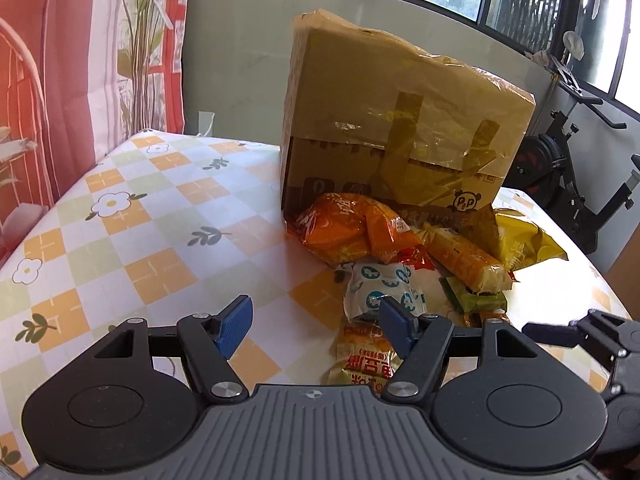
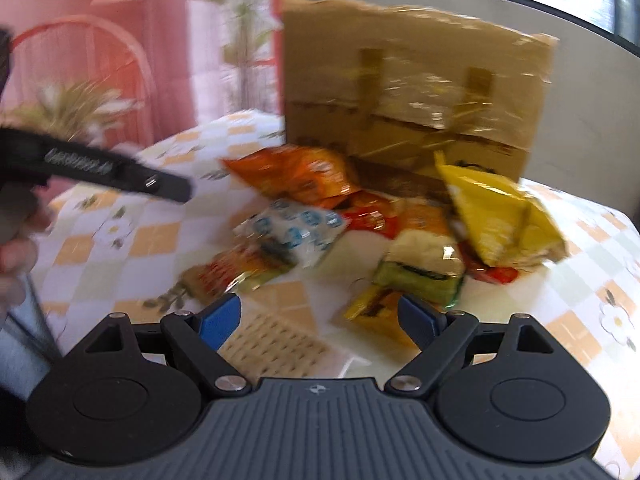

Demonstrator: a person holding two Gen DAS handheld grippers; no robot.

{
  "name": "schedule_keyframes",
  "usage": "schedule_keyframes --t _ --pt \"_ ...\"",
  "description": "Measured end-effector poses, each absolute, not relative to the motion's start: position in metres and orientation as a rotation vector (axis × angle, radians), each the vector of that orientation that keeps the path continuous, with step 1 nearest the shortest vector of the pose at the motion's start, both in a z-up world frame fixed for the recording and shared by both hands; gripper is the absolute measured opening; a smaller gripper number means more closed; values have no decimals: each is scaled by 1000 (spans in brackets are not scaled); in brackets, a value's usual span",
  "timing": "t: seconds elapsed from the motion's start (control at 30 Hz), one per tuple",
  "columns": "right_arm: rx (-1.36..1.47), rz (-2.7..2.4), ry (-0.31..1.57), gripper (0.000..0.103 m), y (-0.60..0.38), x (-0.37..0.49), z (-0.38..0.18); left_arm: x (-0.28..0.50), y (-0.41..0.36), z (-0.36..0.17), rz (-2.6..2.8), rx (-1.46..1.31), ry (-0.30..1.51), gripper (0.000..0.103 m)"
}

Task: Organize snacks
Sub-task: 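Move both open tools back down toward the remaining snacks on the table, then grasp the small yellow-red packet with the left tool while the right grasps the white cracker packet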

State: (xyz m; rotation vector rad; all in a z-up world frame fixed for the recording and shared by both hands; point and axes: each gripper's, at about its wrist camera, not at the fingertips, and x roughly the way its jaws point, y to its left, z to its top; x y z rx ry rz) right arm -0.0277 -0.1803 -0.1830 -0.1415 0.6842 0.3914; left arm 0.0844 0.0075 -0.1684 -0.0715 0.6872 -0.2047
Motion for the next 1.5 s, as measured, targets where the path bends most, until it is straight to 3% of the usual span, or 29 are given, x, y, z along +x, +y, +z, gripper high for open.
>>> schedule_keyframes --t 0.33,0.5,0.6,0.67,0.73,1.5 --pt "-289 484 768 88 -160 -22 -203 85 5 -177 -210 -79 711 72" --pt "-227 510 803 85 -161 -2 -211 87 6 -181 -206 -84 723 72" --pt "-164 501 805 73 -169 0 -210 86 7 -183 -209 -87 730 72" --pt "-169 492 800 57 -174 -4 -207 87 7 -185 -215 -89 737 71" --pt "-135 480 805 51 -182 -8 -204 87 5 -187 -227 -89 739 71" --pt "-50 351 766 49 -204 -13 -205 106 -51 -231 -309 150 770 79"
